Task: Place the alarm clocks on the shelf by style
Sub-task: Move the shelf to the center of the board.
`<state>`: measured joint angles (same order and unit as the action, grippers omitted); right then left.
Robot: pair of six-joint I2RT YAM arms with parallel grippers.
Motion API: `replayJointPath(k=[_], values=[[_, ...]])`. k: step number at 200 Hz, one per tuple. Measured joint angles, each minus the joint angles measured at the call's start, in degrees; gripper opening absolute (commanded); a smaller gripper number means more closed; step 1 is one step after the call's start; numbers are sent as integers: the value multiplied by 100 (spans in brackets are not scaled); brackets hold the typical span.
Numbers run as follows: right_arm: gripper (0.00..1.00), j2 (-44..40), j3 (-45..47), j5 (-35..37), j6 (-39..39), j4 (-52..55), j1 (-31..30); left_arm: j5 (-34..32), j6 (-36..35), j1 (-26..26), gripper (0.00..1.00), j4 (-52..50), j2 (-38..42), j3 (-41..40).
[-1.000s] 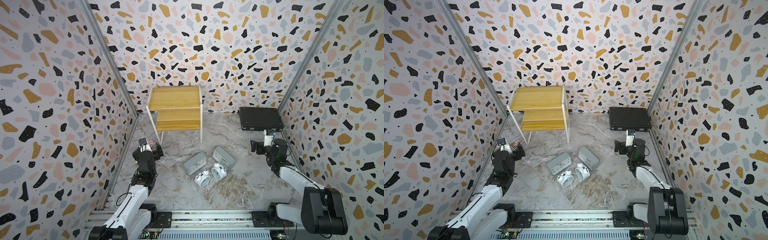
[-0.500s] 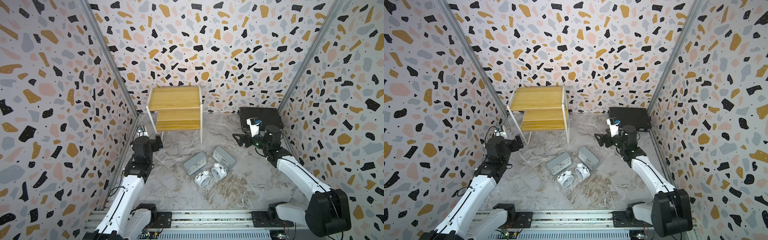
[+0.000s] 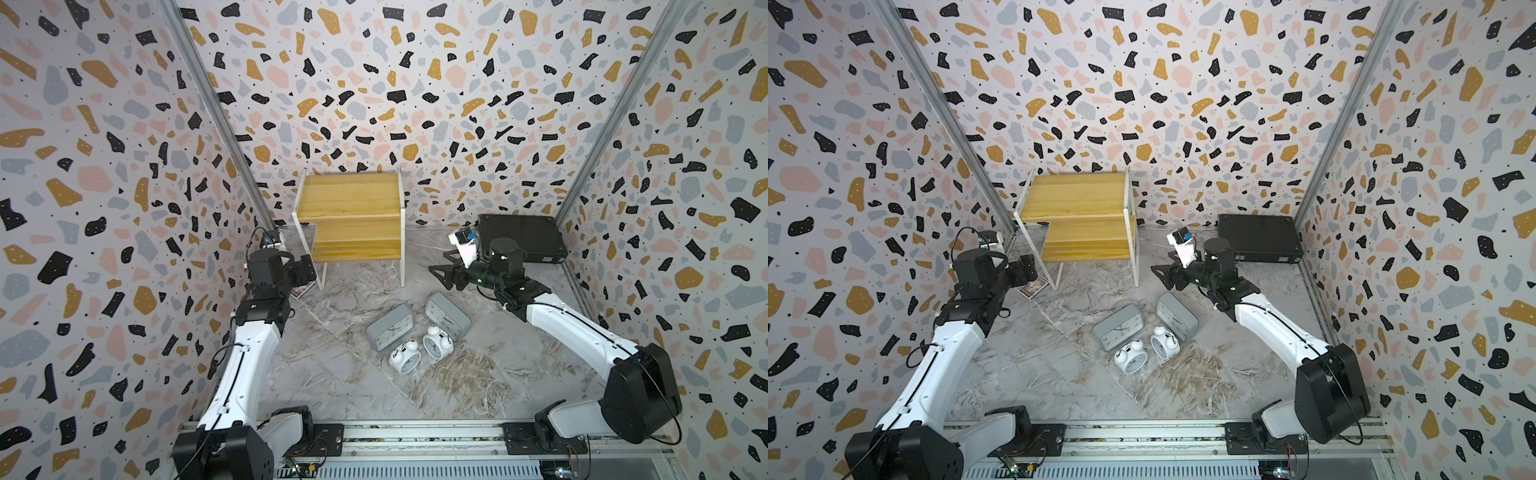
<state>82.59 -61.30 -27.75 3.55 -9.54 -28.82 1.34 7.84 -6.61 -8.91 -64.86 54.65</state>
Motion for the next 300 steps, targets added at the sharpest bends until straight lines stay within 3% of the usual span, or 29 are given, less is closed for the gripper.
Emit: replayJointPath(k=[41,57,159,181,237,265,300], values=[[62,673,-732,404,-107,-59,-411,474,-37,-155,79,48,-450,400],[61,964,-1099,573,-107,-87,-509,664,-76,-181,71,107,-654,570],[54,2269,-2562,1222,-81,-140,-632,1215,-249,-201,55,444,-1499,1108],[51,2415,-2719,1285,-83,-136,-645,1370,-275,-201,47,518,-1611,1113],[24,2601,-2920,1305,-107,-157,-656,1814,-321,-227,16,737,-1801,1268],[14,2601,-2920,1357,-146,-162,-658,1891,-706,-232,11,758,-1805,1263],[9,2592,-2855,1412,-291,-258,-656,2041,-804,-258,5,800,-1757,1169]])
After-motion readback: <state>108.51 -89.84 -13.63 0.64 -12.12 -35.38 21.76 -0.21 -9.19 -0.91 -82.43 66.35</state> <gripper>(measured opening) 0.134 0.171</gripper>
